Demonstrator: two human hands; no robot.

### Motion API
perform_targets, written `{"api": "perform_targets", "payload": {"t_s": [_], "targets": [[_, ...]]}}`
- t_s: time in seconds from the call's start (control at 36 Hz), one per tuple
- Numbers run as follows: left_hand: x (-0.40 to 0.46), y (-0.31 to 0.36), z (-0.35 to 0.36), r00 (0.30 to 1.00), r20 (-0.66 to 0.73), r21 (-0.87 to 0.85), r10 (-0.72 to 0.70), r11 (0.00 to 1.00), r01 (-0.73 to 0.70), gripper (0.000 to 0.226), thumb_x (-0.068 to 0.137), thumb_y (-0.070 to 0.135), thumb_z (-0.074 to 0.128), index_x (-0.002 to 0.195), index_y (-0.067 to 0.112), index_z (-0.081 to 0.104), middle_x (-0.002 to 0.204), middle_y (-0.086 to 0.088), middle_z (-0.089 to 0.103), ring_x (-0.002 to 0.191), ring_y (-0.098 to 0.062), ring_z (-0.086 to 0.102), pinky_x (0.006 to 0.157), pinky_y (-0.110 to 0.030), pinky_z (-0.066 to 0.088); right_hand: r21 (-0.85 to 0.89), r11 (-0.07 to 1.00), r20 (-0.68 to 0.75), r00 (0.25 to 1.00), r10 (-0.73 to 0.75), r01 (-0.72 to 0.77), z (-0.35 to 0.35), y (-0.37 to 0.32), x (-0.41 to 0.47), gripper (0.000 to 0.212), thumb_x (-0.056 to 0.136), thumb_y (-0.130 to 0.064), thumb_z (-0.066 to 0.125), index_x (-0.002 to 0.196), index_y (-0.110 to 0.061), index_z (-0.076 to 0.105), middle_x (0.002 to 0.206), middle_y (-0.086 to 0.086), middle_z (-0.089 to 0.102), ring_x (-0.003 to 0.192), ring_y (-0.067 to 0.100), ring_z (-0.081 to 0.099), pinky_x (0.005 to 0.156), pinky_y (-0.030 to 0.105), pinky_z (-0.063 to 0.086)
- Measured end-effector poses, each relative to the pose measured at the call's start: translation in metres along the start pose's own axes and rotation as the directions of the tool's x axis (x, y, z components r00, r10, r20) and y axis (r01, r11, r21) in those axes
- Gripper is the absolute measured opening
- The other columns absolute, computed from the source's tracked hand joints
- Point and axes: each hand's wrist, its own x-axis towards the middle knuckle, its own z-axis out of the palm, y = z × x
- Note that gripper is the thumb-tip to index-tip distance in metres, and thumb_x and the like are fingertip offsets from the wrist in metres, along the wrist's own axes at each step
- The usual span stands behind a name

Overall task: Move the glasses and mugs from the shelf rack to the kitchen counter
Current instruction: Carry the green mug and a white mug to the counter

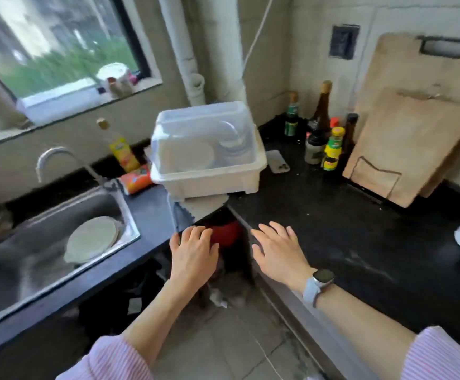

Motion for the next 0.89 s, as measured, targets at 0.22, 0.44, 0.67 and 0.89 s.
{"api": "perform_targets", "payload": {"t_s": [0.22,0.44,0.67,0.89], "targets": [[-0.183,-0.198,-0.089,0.865,-0.177,0.056,-0.47,0.873,0.485,0.034,0.089,0.034,0.048,0.118,0.017,0.055,0.122,-0.004,0.06,0.118,-0.026,0.049,0.103,-0.048,0.032,-0.007,0.879,0.108,0.874,-0.474,0.477,0.068,-0.244,-0.012,0.045,0.092,-0.036,0.036,0.134,-0.023,0.041,0.145,0.001,0.041,0.137,0.022,0.027,0.112,0.047,0.019],[-0.335,-0.32,-0.147,0.563,-0.298,-0.044,-0.771,0.601,0.798,0.036,0.091,0.034,0.046,0.123,0.019,0.052,0.127,-0.005,0.057,0.12,-0.025,0.049,0.101,-0.043,0.036,0.053,0.6,0.163,0.586,-0.794,0.798,0.115,-0.442,-0.046,0.039,0.091,-0.034,0.039,0.127,-0.021,0.049,0.135,0.002,0.05,0.129,0.021,0.037,0.109,0.04,0.025],[-0.41,-0.424,-0.174,0.358,-0.32,-0.13,-0.877,0.415,0.9,0.034,0.091,0.032,0.046,0.122,0.018,0.053,0.124,-0.003,0.058,0.117,-0.023,0.049,0.098,-0.038,0.036,0.195,0.417,0.209,0.378,-0.902,0.888,0.172,-0.592,-0.049,0.035,0.091,-0.032,0.04,0.119,-0.018,0.056,0.125,0.004,0.058,0.119,0.024,0.048,0.101,0.037,0.036],[-0.399,-0.574,-0.22,0.3,-0.341,-0.177,-0.891,0.374,0.91,0.034,0.093,0.031,0.044,0.123,0.017,0.052,0.128,-0.005,0.056,0.119,-0.024,0.047,0.101,-0.039,0.034,0.295,0.388,0.197,0.341,-0.919,0.873,0.217,-0.746,0.013,0.034,0.092,-0.031,0.038,0.117,-0.017,0.057,0.121,0.007,0.061,0.111,0.025,0.054,0.097,0.039,0.043]]}}
